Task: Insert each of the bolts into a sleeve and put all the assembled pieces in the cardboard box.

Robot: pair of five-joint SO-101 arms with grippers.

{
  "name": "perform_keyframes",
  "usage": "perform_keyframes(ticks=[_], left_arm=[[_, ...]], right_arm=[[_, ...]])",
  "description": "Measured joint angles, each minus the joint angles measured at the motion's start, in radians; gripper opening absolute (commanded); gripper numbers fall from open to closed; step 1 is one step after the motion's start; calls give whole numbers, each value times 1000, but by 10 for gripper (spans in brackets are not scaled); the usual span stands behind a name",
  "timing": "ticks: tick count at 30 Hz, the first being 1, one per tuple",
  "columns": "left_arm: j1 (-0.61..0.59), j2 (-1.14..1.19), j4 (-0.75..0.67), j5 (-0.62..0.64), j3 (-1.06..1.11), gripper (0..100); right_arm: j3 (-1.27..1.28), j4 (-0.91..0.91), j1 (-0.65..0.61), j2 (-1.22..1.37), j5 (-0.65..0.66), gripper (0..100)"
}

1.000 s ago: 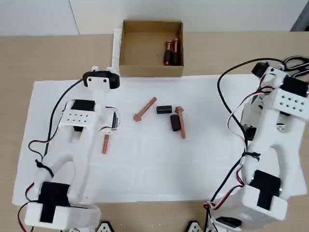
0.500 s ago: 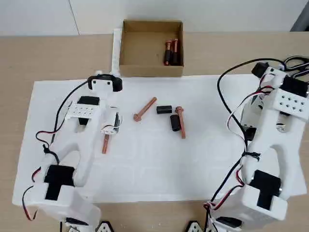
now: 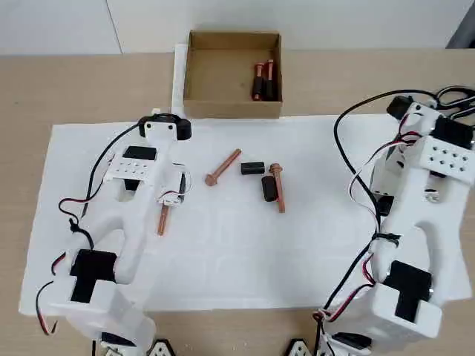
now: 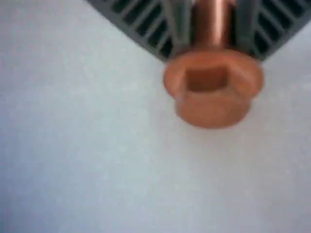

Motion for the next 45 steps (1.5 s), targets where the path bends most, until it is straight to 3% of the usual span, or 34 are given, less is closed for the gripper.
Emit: perform_keyframes(ticks=[10,19,27,34,38,45], left_arm=[[-8,-241,256,2,-137,6],[-8,-529,397,5,-127,6],[-46,-806,351,3,104,6],[-207,-1172,129,6,414,6],[-230,-1350,34,6,557,6],[-232,-1430,17,6,680,6]], right_arm=[[0,0,-75,-32,0,4],[0,3,-176,-414,0,4],[66,31,-242,-667,0,4],[235,31,-245,-764,0,4],[331,-17,-244,-789,0,4],[474,-109,-249,-852,0,4]])
